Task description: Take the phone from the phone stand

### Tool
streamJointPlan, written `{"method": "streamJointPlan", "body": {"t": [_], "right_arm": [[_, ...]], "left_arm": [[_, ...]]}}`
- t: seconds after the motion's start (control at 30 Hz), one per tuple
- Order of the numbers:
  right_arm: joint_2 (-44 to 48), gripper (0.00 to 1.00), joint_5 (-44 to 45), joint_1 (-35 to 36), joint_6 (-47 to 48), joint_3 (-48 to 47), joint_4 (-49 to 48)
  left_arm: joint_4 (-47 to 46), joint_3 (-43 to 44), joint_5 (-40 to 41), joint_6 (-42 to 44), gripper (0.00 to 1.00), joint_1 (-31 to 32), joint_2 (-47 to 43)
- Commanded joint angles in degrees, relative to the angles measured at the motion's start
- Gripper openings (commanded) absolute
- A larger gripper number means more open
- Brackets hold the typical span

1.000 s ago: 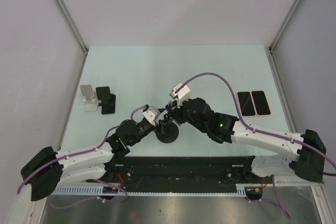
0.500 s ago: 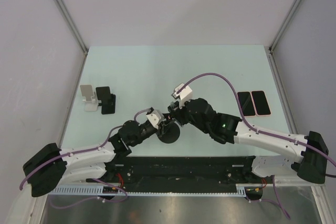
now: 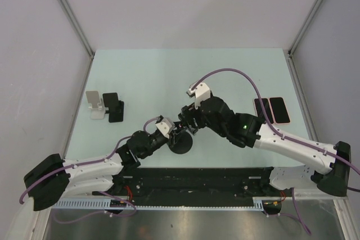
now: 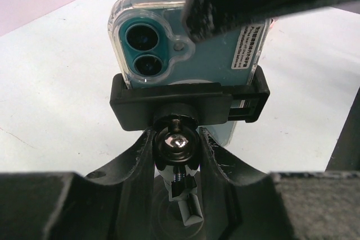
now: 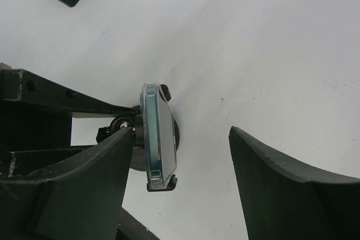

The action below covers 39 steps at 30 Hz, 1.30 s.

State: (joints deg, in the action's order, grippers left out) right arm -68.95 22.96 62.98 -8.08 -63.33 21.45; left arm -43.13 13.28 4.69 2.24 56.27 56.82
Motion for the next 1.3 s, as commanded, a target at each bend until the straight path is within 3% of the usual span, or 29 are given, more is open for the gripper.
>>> {"method": "streamJointPlan", "body": {"t": [0.0,0.5,1.27], "right_arm": [[-2.9,0.73,0.8,-0.2,-2.3,-7.1,8.0],[-13.9,0.58,0.0,-0.3,-2.6,-14.1,15.0],[-15.3,0.40,-1.2,-1.1,-1.7,-16.2,17.7]], "left_arm": [[-3.2,-0.5,2.0,1.7,0.00,0.4,-1.0],[-3.2,-1.3,1.9,1.5,0.00,0.5,-0.3],[-3.2,-1.1,1.4,1.0,0.00,0.5,1.5]]}}
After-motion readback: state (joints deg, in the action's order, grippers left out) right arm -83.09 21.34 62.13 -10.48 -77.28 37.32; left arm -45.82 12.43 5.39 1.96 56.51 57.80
